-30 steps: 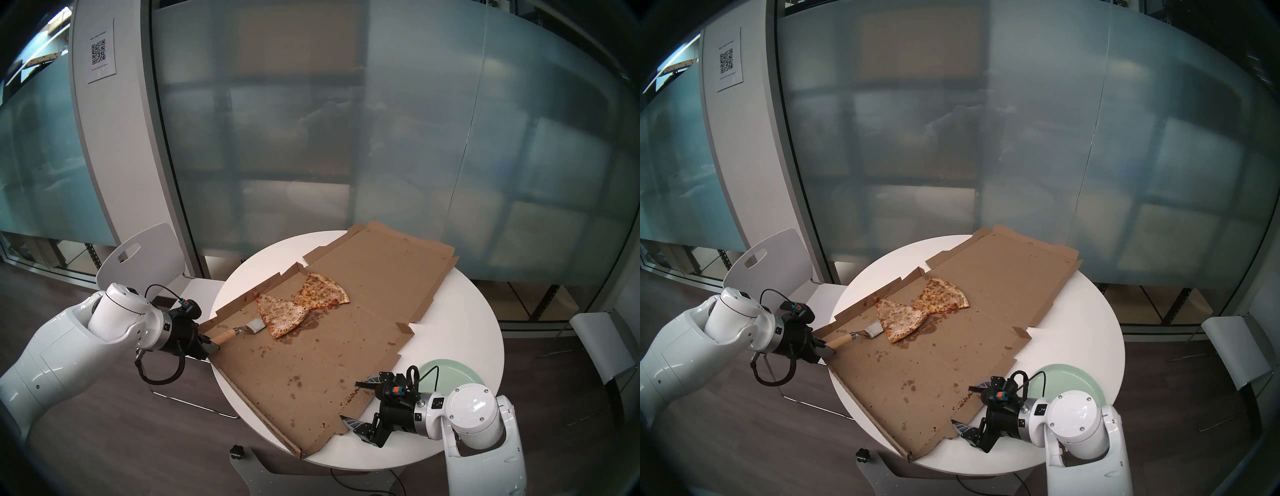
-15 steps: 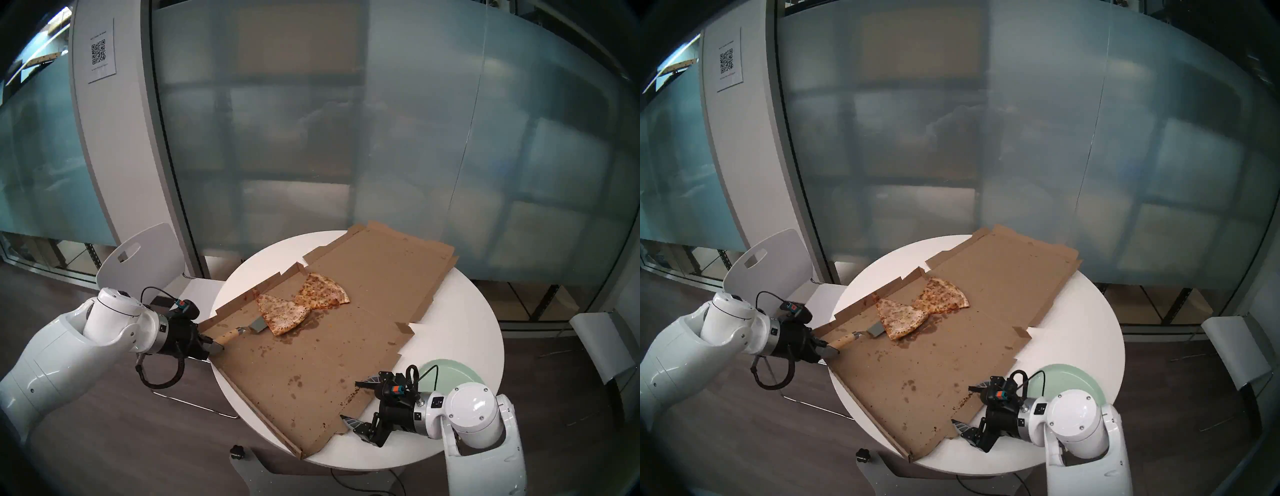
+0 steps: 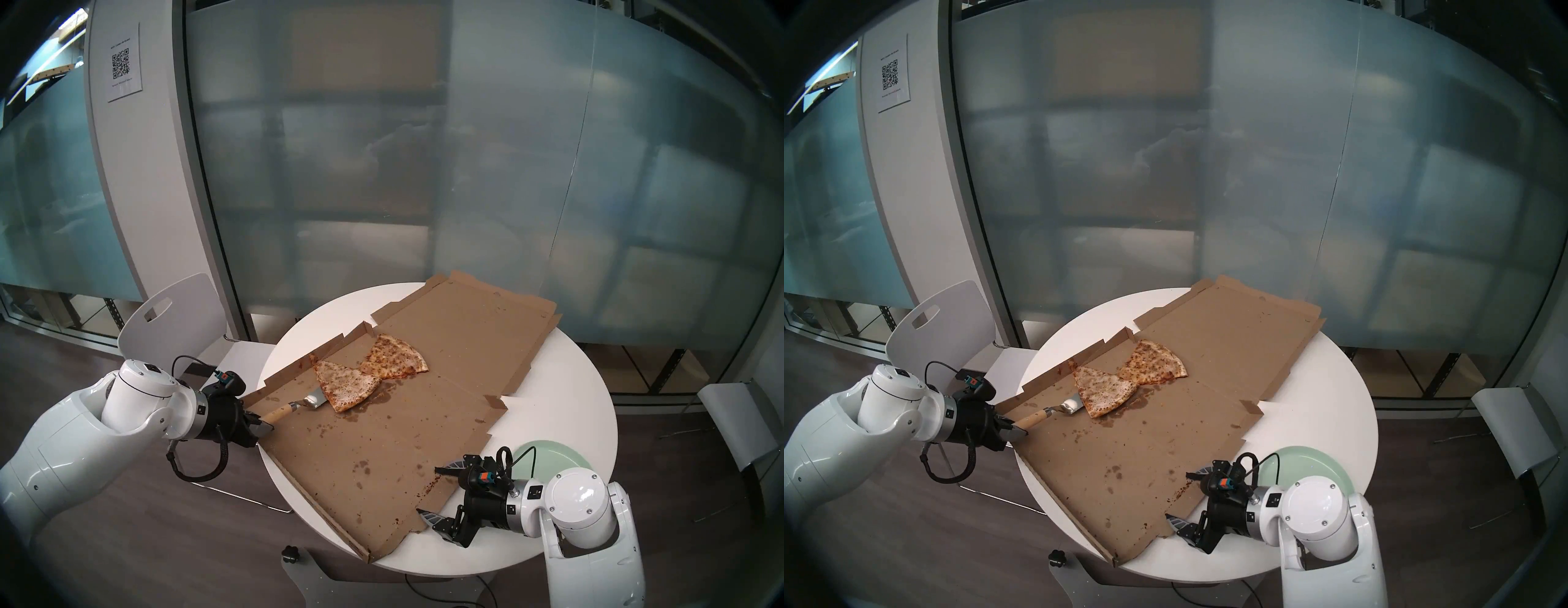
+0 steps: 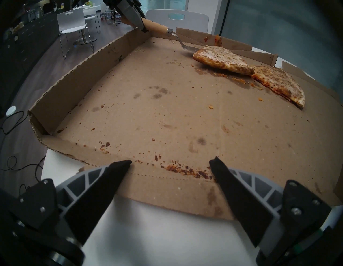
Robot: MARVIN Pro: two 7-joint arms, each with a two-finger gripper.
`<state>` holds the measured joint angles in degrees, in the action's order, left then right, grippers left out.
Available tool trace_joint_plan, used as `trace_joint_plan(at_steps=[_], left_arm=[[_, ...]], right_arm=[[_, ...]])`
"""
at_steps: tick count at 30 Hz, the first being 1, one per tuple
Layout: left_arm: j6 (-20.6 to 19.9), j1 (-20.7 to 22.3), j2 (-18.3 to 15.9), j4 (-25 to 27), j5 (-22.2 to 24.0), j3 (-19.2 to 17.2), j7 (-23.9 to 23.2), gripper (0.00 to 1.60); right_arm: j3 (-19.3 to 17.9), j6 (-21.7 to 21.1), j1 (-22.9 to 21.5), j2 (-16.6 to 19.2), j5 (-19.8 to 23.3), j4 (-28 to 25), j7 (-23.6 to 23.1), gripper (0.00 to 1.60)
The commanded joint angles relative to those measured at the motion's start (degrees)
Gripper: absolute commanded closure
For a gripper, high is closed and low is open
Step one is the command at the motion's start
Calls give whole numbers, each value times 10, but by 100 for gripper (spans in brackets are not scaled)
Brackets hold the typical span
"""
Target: Put pizza slice onto the plate
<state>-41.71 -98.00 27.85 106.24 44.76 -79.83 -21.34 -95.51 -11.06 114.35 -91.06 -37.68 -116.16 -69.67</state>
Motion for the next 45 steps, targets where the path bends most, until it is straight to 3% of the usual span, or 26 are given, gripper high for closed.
trace_joint_plan(at_steps=[1, 12, 27, 37, 45], left_arm=[[17, -20, -8, 31, 5, -26, 9, 160], [33, -45, -6, 38, 9, -45, 33, 160], [75, -127, 0, 70, 49, -125, 41, 160], [89, -185, 1, 95, 53, -175, 41, 160], [90, -211, 0, 125, 47, -196, 32, 160]], right_arm=[[3, 2, -2, -2, 0, 2, 3, 0], [-3, 14, -3, -7, 9, 8, 12, 0], [-22, 16, -4, -16, 41, -12, 3, 0], [-35, 16, -12, -24, 53, -22, -5, 0], [-68, -3, -24, -43, 93, -47, -13, 0]])
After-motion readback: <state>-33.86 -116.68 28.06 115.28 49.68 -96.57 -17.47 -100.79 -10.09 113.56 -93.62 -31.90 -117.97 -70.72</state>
